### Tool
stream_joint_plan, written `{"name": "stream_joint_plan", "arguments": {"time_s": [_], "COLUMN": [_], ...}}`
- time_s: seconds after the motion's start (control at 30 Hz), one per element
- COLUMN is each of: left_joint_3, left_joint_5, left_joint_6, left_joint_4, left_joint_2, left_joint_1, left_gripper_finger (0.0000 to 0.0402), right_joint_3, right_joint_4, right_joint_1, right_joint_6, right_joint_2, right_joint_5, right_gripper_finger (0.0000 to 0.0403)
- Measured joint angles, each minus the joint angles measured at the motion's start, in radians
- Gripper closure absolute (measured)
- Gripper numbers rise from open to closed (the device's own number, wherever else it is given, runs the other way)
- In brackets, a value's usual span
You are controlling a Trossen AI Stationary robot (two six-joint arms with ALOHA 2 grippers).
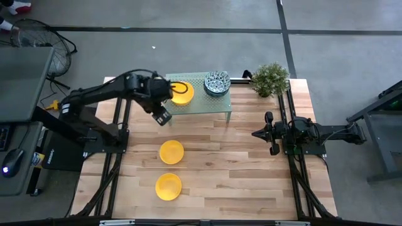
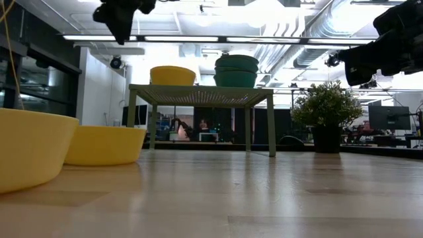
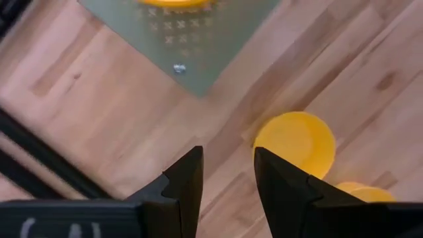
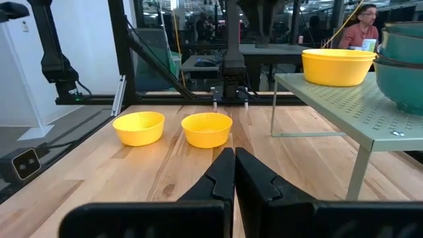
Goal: Pick & Place Mini bowls
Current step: Stack the yellow bowl on top of the other yellow bowl on the shelf
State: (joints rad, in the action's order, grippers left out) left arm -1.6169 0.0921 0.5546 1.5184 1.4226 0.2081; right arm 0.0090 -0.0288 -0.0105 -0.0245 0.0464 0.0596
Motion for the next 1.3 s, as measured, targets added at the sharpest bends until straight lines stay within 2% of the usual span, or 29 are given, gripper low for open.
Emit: {"name": "stream_joint_plan", "arguments": {"time_s": [0.53, 0.7, 0.87, 0.97, 1.3], "left_joint_3": [0.333, 0.415, 0.482, 0.510, 0.529], "left_joint_5": [-0.005, -0.004, 0.015, -0.015, -0.087], "left_joint_6": [0.259, 0.316, 0.344, 0.344, 0.418], "left_joint_4": [-0.102, -0.142, -0.280, -0.389, -0.458], "left_joint_2": [-0.163, -0.151, -0.122, -0.083, 0.024], "left_joint_1": [-0.236, -0.314, -0.370, -0.390, -0.414], "left_gripper_finger": [0.0271, 0.0271, 0.0271, 0.0271, 0.0271], "right_joint_3": [0.000, 0.000, 0.000, 0.000, 0.000], "right_joint_4": [0.000, 0.000, -0.002, -0.002, -0.005], "right_joint_1": [0.000, 0.000, 0.000, 0.000, 0.000], "right_joint_6": [0.000, 0.000, -0.001, -0.001, -0.001], "right_joint_2": [0.000, 0.000, 0.000, 0.000, 0.000], "right_joint_5": [-0.003, -0.004, -0.004, -0.003, -0.003], "right_gripper_finger": [0.0402, 0.0402, 0.0402, 0.0402, 0.0402]}}
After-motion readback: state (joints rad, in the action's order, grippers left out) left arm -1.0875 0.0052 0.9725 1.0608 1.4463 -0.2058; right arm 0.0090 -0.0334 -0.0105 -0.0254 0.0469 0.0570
